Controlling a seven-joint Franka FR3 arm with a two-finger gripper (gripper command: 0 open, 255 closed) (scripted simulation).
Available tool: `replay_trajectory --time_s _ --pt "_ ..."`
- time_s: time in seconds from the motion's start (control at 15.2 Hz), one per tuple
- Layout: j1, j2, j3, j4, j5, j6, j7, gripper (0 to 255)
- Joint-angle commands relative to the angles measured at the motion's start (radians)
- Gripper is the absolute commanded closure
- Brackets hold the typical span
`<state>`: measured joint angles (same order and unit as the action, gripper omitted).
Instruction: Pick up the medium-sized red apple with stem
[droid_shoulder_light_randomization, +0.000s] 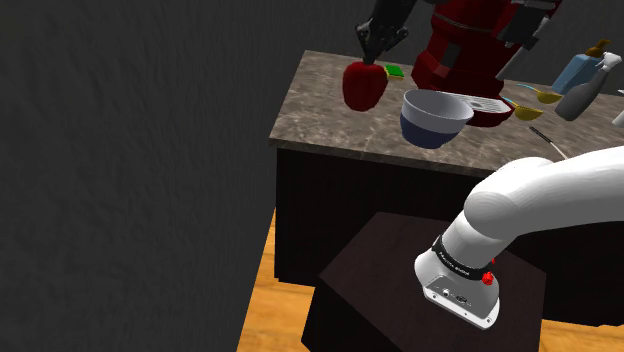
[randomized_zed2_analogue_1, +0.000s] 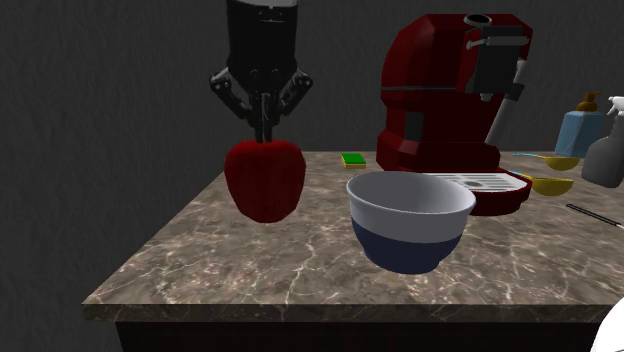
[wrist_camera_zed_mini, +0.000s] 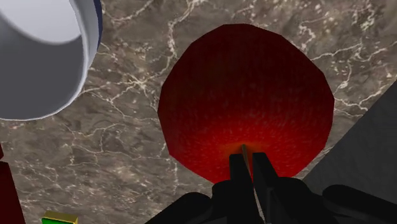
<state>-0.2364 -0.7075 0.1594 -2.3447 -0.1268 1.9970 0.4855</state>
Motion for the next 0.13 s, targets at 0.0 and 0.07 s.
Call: replay_trajectory --time_s 0.0,0.07 --pt "0.0 0.001 0.001 0.018 0.001 -0.017 -0.001 255" --pt "0.0 0.001 0.001 0.018 0.001 -0.017 -0.001 255"
